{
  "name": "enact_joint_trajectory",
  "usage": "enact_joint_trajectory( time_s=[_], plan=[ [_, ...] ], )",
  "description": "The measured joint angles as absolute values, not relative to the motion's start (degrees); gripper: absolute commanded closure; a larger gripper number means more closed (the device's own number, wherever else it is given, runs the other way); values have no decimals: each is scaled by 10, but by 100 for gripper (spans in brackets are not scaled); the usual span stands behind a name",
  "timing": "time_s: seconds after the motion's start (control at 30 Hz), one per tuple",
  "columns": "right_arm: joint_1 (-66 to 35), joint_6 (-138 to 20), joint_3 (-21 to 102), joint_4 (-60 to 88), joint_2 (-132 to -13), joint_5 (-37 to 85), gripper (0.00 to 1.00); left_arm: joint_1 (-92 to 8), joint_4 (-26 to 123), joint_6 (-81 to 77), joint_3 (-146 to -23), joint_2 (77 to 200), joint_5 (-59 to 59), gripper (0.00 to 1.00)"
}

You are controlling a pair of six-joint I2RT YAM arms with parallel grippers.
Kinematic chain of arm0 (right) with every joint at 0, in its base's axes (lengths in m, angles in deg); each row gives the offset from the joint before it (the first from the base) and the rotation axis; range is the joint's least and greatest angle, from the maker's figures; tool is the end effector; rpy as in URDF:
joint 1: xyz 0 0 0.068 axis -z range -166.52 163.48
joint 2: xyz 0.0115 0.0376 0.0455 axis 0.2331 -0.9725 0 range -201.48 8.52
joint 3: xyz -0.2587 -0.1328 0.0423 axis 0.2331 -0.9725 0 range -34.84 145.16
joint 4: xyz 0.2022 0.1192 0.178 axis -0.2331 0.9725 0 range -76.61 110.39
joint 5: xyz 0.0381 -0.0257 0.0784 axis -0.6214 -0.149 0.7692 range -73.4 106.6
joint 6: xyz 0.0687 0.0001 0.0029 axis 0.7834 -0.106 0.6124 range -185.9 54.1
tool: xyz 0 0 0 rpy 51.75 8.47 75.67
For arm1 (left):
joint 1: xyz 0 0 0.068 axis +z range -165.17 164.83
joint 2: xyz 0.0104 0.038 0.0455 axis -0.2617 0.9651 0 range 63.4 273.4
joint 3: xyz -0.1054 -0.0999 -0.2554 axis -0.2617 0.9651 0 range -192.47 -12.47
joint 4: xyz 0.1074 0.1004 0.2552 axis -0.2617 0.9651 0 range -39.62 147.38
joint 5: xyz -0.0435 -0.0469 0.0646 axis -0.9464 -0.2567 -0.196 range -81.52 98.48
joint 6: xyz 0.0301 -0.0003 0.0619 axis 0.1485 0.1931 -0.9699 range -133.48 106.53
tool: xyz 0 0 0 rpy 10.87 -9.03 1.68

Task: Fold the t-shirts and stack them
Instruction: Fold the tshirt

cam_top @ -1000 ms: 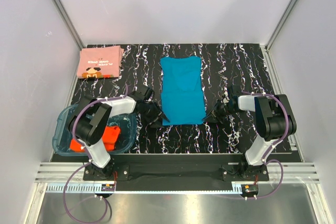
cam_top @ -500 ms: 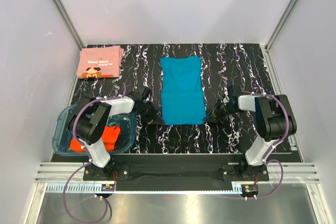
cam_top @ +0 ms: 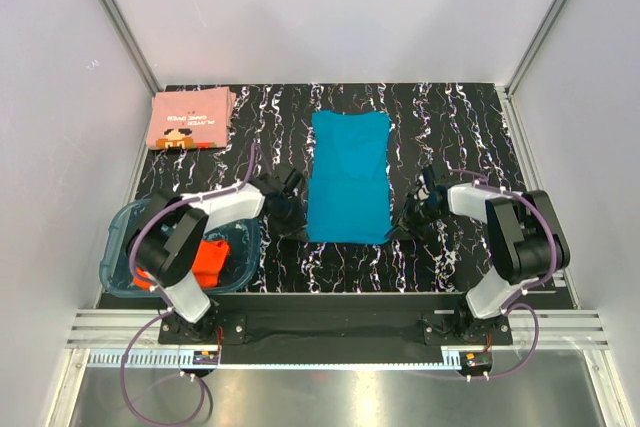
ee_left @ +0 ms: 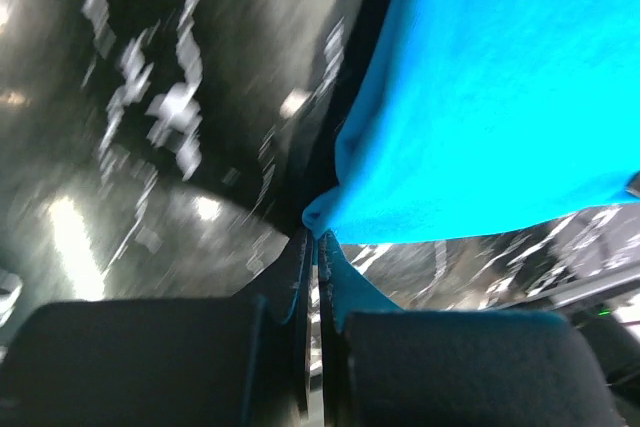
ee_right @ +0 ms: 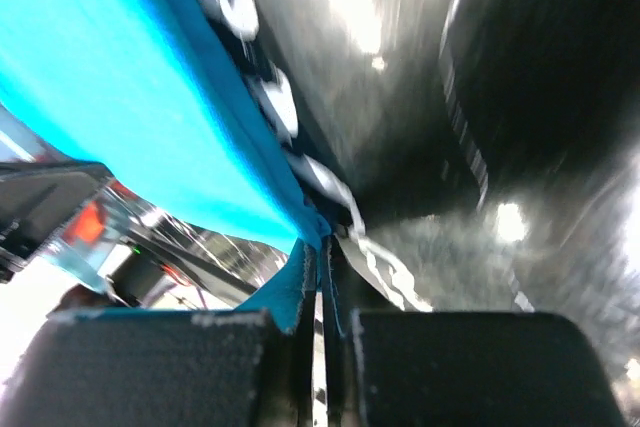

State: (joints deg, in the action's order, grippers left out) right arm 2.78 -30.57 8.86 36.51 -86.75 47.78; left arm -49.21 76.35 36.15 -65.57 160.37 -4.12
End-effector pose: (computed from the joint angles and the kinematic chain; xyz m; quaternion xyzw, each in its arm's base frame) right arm 0.2888 0.0838 0.0986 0.1687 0.9403 0.2953 0.0140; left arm 0.2769 -0.2016 0.1258 -0.1137 0.9722 -0.1965 0.0575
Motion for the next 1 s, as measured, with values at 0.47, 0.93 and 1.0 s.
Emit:
enact_joint_trajectory(
  time_s=[0.47,0.93,1.0],
  plan=[
    [-64,-250,-5,457,-653,455,100,-577,846,396,-533,1394,-15,100],
    [-66,-279,277,616,-705,389,100,-533,1000,310,-840,1441,66,100],
    [-61,-288,321,620,-740,384,100,-506,1007,285,-888,1481,66,100]
  ],
)
